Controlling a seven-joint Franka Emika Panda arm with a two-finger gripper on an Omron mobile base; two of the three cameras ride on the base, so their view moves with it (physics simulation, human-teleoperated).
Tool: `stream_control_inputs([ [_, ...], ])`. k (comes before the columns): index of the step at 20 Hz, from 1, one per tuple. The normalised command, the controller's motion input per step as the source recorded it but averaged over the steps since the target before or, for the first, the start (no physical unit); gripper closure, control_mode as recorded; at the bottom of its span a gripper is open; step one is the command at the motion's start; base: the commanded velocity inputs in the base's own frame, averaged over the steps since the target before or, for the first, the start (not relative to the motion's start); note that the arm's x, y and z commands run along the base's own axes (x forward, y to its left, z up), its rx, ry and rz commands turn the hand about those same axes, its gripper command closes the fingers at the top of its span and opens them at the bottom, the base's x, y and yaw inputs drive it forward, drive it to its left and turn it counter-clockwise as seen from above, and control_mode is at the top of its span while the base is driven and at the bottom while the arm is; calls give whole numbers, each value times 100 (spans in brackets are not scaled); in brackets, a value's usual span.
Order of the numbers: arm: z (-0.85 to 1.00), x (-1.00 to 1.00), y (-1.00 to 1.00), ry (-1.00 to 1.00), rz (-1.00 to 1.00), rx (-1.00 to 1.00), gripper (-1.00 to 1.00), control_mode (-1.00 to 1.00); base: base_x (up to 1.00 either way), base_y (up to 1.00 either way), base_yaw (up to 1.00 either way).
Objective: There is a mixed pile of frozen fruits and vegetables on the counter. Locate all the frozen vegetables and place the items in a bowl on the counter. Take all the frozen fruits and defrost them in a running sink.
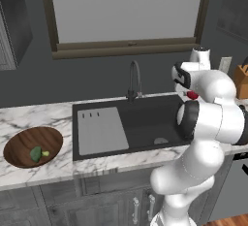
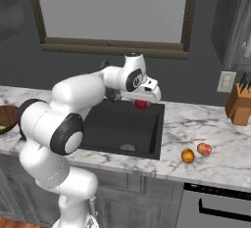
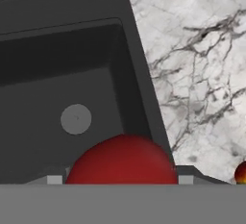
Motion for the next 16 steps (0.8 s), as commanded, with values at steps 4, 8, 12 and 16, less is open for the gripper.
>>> stream_control_inputs([
  [4,2,-20,30,0,10,6,100,-100,0,0,0],
  [8,4,-20,33,-5,9,4,100,-100,0,0,0],
  [12,6,-23,33,-8,7,4,100,-100,0,0,0],
  [16,4,-23,31,-11,7,5,100,-100,0,0,0],
])
